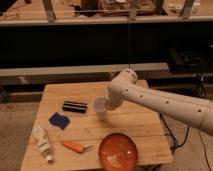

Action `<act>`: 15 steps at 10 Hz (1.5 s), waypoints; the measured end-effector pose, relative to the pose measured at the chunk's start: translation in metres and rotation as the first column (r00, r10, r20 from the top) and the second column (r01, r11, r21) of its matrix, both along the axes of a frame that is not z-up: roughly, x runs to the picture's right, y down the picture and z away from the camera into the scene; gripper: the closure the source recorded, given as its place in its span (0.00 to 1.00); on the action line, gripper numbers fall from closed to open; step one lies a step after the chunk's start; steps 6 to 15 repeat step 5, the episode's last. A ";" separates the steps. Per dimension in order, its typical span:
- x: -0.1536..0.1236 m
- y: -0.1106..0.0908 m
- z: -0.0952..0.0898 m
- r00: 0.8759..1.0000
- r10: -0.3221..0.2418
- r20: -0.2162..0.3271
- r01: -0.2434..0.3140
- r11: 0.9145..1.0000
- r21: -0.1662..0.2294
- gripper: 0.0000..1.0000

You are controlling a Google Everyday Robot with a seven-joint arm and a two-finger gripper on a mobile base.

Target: Pick up the ceramic cup

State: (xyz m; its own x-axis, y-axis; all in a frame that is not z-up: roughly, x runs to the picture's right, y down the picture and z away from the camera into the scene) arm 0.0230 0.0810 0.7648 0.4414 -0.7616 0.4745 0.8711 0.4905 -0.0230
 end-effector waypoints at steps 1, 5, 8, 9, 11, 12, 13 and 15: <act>0.002 -0.004 -0.003 1.000 0.001 0.001 -0.001 1.000 0.001 0.93; 0.011 -0.013 -0.008 1.000 0.005 0.004 -0.005 1.000 0.000 0.93; 0.011 -0.013 -0.008 1.000 0.005 0.004 -0.005 1.000 0.000 0.93; 0.011 -0.013 -0.008 1.000 0.005 0.004 -0.005 1.000 0.000 0.93; 0.011 -0.013 -0.008 1.000 0.005 0.004 -0.005 1.000 0.000 0.93; 0.011 -0.013 -0.008 1.000 0.005 0.004 -0.005 1.000 0.000 0.93; 0.011 -0.013 -0.008 1.000 0.005 0.004 -0.005 1.000 0.000 0.93; 0.011 -0.013 -0.008 1.000 0.005 0.004 -0.005 1.000 0.000 0.93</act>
